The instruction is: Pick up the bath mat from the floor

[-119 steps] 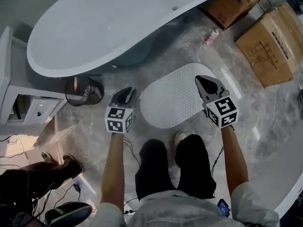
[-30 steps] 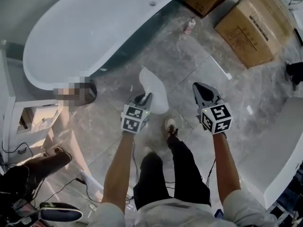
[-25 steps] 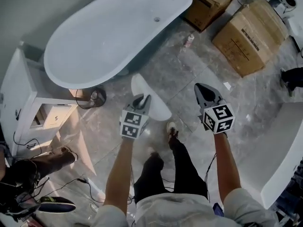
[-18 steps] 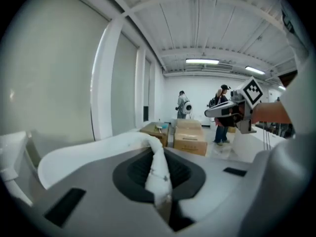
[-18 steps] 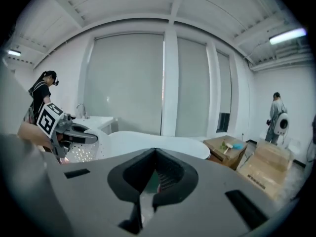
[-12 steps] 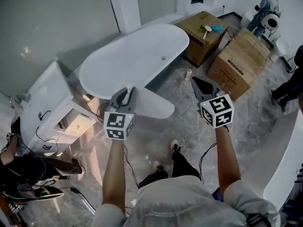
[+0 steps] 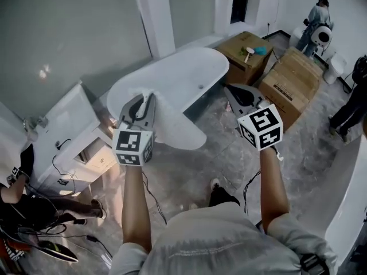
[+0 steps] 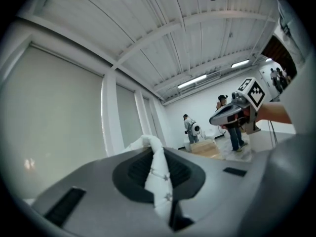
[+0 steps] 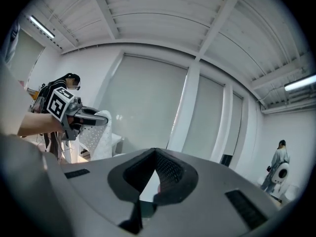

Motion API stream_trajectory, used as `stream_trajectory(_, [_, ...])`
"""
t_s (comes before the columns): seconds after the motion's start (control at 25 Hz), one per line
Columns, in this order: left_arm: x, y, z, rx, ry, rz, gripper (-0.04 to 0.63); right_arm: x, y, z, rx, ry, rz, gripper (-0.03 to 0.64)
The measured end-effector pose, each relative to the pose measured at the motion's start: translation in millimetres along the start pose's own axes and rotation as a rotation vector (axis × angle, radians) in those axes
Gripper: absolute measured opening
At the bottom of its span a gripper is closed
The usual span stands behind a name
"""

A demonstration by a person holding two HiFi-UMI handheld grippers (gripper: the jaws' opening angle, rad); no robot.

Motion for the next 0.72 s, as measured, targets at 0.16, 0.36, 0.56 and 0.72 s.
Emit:
stream_trajectory(0.16, [8.4, -6.0, -17.5, 0.023, 0.025, -0.004, 0.032, 8.6, -7.5, -4.3, 0.002, 0.024, -0.024, 0.006])
stream_trajectory(0.36, [14.3, 2.0, -28.6, 0.016, 0.039, 0.004, 0.032, 7.3, -9.5, -10.9, -0.003, 0.034, -0.038, 0.008])
stream_trajectory(0.56, [16.2, 9.3, -27.6, -0.011, 0.054, 0.016, 0.032, 6.7, -9.0, -9.6, -0.008, 0.036, -0.046, 0.008])
stream_trajectory(0.72, [10.1, 14.3, -24.9, -0.029, 0.036, 0.013, 0.032, 3.2, -9.6, -5.7, -0.005, 0.013, -0.050, 0.007])
Point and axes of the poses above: the fingertips, and each gripper's own axes: z forward along the fingers, y to its right, x out of its top, the point moved 5 cm from there along -z, backward along the fingers, and after that the axes turned 5 degrees about -y, right-handed, at the moved point
